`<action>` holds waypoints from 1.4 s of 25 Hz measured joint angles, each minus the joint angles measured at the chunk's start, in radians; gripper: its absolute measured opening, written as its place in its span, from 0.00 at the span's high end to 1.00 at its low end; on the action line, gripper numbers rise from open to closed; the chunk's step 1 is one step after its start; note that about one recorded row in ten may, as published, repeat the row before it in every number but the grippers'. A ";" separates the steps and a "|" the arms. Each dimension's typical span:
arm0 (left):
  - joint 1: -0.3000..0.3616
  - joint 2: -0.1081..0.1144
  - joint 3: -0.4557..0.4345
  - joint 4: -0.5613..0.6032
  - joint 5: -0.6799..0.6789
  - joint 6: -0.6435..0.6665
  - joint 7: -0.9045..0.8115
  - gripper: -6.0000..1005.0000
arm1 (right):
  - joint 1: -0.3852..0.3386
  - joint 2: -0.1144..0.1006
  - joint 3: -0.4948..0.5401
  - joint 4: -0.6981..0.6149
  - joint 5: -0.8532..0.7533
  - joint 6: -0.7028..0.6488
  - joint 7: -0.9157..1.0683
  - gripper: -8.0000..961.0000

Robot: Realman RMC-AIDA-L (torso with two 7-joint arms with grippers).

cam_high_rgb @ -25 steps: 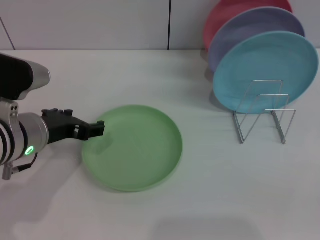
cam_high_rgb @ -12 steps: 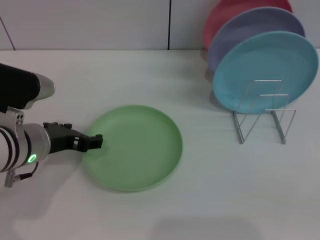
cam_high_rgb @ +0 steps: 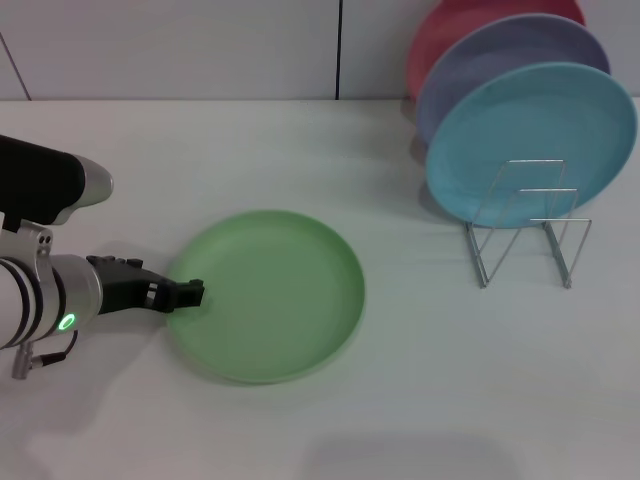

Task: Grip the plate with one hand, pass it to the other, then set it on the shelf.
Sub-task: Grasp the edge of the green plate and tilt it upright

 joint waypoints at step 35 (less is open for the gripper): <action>-0.027 0.000 -0.001 0.037 0.000 -0.016 -0.001 0.15 | -0.001 -0.001 0.000 0.000 0.000 0.002 0.000 0.15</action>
